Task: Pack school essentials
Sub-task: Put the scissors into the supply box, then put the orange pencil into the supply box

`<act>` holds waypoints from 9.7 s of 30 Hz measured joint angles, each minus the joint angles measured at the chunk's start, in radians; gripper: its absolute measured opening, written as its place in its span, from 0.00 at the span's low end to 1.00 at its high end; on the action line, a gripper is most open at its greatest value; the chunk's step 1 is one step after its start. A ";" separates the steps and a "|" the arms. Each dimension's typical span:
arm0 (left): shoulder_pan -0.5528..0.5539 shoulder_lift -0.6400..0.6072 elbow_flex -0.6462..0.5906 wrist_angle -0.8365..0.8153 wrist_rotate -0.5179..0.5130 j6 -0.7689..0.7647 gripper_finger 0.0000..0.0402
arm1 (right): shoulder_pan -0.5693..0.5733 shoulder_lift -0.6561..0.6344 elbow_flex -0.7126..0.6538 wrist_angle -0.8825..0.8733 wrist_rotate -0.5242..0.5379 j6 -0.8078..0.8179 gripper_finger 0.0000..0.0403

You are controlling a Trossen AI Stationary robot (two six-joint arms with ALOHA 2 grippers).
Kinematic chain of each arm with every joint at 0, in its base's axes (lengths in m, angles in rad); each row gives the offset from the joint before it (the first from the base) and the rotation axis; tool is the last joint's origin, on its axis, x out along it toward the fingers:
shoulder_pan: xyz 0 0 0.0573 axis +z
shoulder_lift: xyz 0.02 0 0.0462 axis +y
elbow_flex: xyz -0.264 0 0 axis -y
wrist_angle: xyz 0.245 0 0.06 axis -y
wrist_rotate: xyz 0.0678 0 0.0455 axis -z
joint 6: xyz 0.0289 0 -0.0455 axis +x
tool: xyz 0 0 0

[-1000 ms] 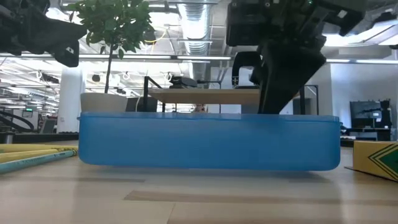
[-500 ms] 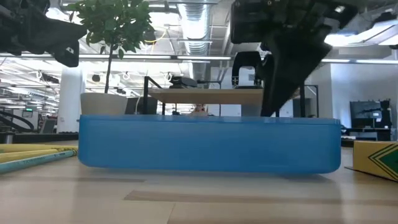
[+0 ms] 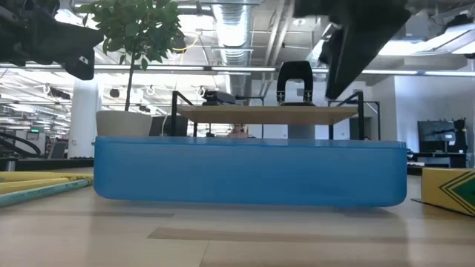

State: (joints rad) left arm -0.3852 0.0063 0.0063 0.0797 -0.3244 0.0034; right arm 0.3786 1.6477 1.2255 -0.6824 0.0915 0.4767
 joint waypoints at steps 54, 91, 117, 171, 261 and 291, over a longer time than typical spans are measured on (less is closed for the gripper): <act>0.000 0.000 0.000 -0.001 0.000 0.000 0.00 | 0.244 -0.381 -0.482 -0.006 0.312 0.539 0.33; 0.000 0.000 0.000 0.046 -0.179 -0.233 0.00 | 0.324 -0.380 -0.494 -0.221 0.093 1.086 0.32; 0.000 0.000 0.000 0.054 -0.127 -0.207 0.00 | 0.396 -0.374 -0.466 -0.243 0.064 1.308 0.54; 0.000 0.000 0.000 0.052 -0.127 -0.210 0.00 | 0.241 -0.090 -0.467 -0.072 0.026 1.258 0.31; 0.000 0.007 0.000 0.046 -0.138 -0.209 0.00 | 0.000 0.436 0.381 0.033 -0.048 -0.084 0.46; 0.000 0.006 0.000 0.062 -0.092 -0.225 0.00 | 0.468 -0.224 -0.357 -0.235 -0.159 1.498 0.55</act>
State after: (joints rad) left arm -0.3855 0.0128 0.0067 0.1412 -0.4165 -0.2214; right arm 0.8464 1.4236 0.8682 -0.9171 -0.0673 1.9749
